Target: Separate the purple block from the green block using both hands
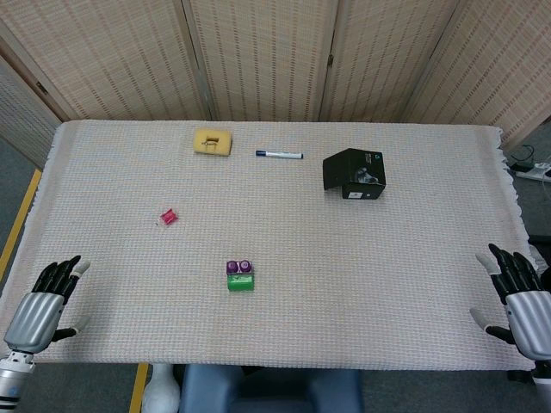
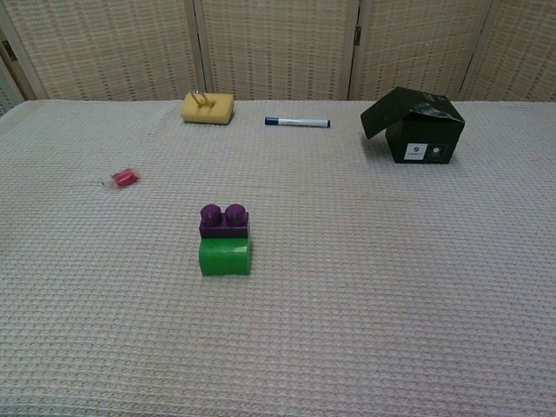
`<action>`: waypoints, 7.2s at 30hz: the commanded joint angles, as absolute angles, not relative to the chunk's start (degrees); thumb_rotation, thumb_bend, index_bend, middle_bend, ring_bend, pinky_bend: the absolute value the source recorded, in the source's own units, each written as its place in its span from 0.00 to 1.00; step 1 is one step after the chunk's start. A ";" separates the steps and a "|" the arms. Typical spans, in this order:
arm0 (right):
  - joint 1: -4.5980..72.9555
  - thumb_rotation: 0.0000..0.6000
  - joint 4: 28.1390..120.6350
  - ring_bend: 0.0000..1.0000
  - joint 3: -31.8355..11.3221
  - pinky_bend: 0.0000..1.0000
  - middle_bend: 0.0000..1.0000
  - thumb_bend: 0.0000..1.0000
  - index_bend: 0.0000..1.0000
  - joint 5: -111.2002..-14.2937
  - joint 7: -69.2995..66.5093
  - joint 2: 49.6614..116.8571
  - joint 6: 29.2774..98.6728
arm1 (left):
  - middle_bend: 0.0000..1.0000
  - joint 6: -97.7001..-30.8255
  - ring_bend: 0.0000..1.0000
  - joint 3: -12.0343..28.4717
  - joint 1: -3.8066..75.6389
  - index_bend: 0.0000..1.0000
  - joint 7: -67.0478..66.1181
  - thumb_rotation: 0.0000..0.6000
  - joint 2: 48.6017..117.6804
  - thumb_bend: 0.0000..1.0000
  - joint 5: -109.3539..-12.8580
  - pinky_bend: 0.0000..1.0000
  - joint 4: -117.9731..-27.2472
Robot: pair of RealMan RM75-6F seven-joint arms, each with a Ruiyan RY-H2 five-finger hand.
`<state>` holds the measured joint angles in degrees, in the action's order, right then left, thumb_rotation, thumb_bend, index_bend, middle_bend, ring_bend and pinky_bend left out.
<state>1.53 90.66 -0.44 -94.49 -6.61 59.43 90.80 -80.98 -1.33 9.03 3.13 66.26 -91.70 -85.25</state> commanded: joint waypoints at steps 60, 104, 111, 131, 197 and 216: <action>5.19 1.00 86.82 0.00 3.03 0.00 0.00 0.30 0.00 -99.02 -21.87 56.16 87.85 | 0.01 -61.13 0.00 12.55 34.97 0.34 -15.50 1.00 99.90 0.41 -64.89 0.00 -85.97; 22.93 1.00 85.70 0.00 3.45 0.00 0.00 0.30 0.00 -108.15 -41.35 61.53 74.53 | 0.30 -69.64 0.05 11.29 28.29 0.81 0.33 1.00 99.99 0.55 -68.87 0.00 -92.30; 31.79 1.00 86.14 0.00 3.53 0.00 0.00 0.30 0.00 -108.47 -59.12 65.75 68.70 | 0.30 -69.48 0.05 11.65 26.75 0.81 1.92 1.00 97.10 0.55 -67.39 0.00 -99.63; 44.50 1.00 75.38 0.00 3.81 0.00 0.00 0.30 0.00 -104.51 -82.84 78.35 64.43 | 0.30 -68.62 0.05 15.28 27.02 0.81 1.71 1.00 92.39 0.55 -63.02 0.00 -110.58; 49.14 1.00 72.26 0.21 -0.62 0.00 0.23 0.30 0.86 -92.62 -78.80 95.64 62.68 | 0.31 -71.48 0.05 13.62 27.19 0.81 3.02 1.00 94.14 0.55 -66.77 0.00 -113.40; 47.30 1.00 71.87 0.27 -0.34 0.00 0.29 0.30 0.99 -92.86 -76.16 95.17 63.09 | 0.31 -71.74 0.05 15.42 27.64 0.81 3.10 1.00 94.20 0.56 -67.02 0.00 -112.36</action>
